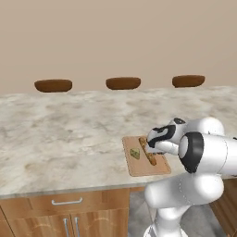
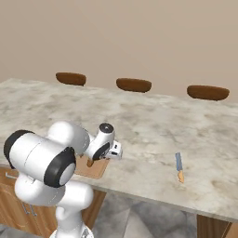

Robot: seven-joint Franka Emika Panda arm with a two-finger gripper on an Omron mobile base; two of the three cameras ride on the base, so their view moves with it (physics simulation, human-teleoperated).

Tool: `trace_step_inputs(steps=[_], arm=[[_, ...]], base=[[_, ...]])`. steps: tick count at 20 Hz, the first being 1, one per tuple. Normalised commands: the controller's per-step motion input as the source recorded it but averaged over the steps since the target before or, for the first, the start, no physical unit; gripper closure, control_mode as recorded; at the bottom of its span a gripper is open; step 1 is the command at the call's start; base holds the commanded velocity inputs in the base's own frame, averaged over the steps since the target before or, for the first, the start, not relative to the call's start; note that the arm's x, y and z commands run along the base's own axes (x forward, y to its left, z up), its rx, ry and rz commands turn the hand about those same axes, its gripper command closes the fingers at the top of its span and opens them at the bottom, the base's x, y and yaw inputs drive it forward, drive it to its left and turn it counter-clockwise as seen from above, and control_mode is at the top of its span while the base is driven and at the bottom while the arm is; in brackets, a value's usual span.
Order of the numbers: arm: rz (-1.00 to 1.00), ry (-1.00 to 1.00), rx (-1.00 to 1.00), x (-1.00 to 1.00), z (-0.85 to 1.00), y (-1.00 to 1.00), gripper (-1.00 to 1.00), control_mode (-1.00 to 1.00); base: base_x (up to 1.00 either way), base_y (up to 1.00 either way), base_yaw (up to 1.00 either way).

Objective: Retrieve the sausage and cheese from the fridge and place them on the cutting board on the counter.

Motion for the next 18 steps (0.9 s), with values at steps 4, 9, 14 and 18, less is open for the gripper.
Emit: trace_step_inputs(steps=[4,9,14,18], arm=[[0.03,0.01,0.00,0.08,-0.34,0.00,1.00,-1.00],[0.00,0.11,0.00,-0.07,-0.49,0.21,1.00,-1.00],[0.00,0.15,0.00,-0.08,-0.56,0.32,1.00,-1.00],[0.00,0.13,0.00,-0.21,-0.50,0.38,1.00,-1.00]], base=[[0.00,0.00,0.00],[0.00,0.00,0.00],[0.00,0.00,0.00],[0.00,0.00,0.00]])
